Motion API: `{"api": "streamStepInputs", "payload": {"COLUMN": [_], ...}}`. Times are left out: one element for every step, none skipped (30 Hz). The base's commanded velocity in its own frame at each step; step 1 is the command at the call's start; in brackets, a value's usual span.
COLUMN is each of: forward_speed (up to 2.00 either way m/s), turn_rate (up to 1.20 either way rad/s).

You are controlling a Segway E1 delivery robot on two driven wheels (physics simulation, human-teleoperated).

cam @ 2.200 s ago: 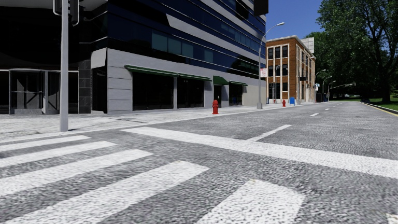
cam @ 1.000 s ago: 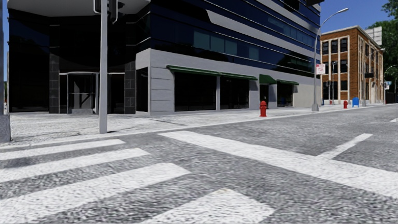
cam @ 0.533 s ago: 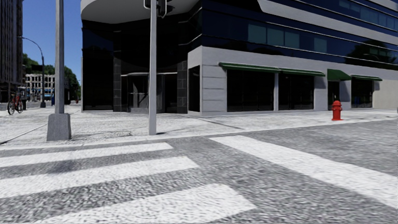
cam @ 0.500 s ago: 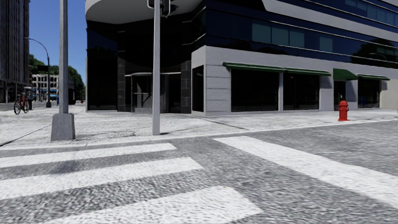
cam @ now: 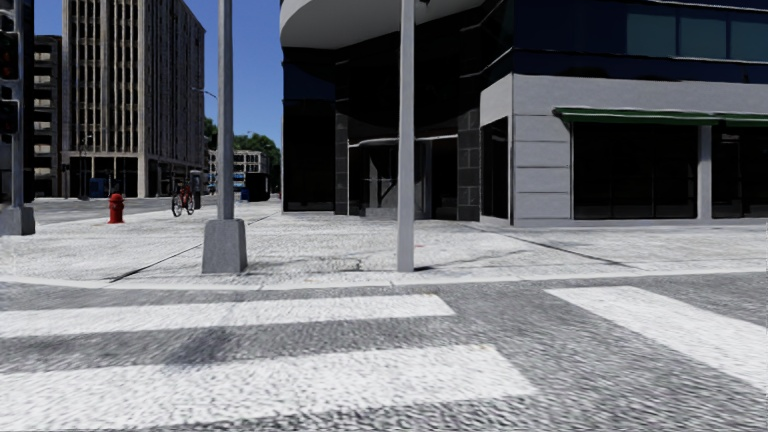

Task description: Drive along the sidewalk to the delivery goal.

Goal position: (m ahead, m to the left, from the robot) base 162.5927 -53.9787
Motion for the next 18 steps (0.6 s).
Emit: {"api": "streamStepInputs", "payload": {"forward_speed": [1.41, 1.41, 1.41, 1.41, 1.41, 1.41, 1.41, 1.41, 1.41, 1.41, 1.41, 2.00, 2.00, 2.00, 2.00, 2.00, 2.00, 2.00], "turn_rate": [0.66, 0.66, 0.66, 0.66, 0.66, 0.66, 0.66, 0.66, 0.66, 0.66, 0.56, 0.38, 0.00, 0.00, 0.00, 0.00, 0.00, 0.00]}}
